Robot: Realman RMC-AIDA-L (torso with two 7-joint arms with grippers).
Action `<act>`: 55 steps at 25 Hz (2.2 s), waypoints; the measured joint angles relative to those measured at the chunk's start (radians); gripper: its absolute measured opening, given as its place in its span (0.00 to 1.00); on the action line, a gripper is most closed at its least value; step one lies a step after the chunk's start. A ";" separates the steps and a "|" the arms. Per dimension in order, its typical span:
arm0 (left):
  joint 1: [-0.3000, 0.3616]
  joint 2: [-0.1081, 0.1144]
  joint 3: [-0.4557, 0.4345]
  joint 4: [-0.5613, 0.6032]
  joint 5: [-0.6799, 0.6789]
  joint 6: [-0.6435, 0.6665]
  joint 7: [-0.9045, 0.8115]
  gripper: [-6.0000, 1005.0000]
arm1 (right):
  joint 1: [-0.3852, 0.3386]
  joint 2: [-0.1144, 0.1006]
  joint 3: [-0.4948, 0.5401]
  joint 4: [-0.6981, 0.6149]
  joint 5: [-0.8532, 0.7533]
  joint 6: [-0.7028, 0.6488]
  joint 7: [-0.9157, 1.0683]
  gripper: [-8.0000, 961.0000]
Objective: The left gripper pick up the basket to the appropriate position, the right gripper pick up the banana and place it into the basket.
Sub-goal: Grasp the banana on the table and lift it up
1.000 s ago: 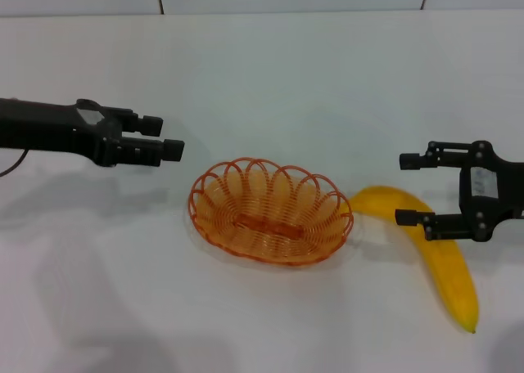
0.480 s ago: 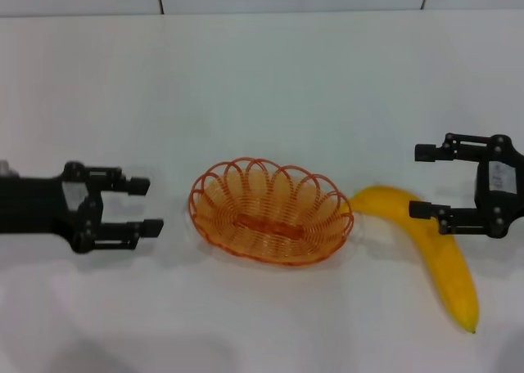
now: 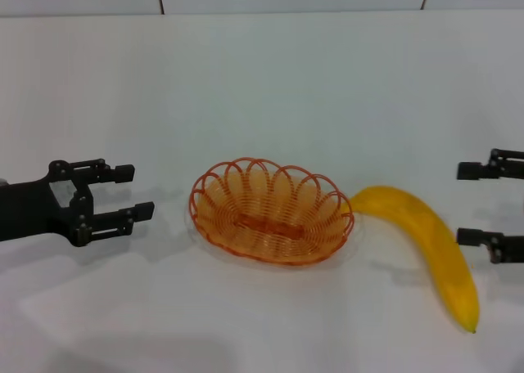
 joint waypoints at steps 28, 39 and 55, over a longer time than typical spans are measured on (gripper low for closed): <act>-0.063 0.002 -0.026 -0.103 -0.079 -0.037 0.079 0.68 | 0.196 0.061 -0.409 -0.444 -0.304 0.182 0.747 0.79; -0.065 0.001 -0.024 -0.107 -0.099 -0.044 0.081 0.68 | 0.214 0.064 -0.611 -0.298 -0.288 0.358 0.814 0.79; -0.069 0.000 -0.026 -0.107 -0.101 -0.044 0.077 0.68 | 0.206 0.062 -0.628 -0.238 -0.289 0.478 0.822 0.79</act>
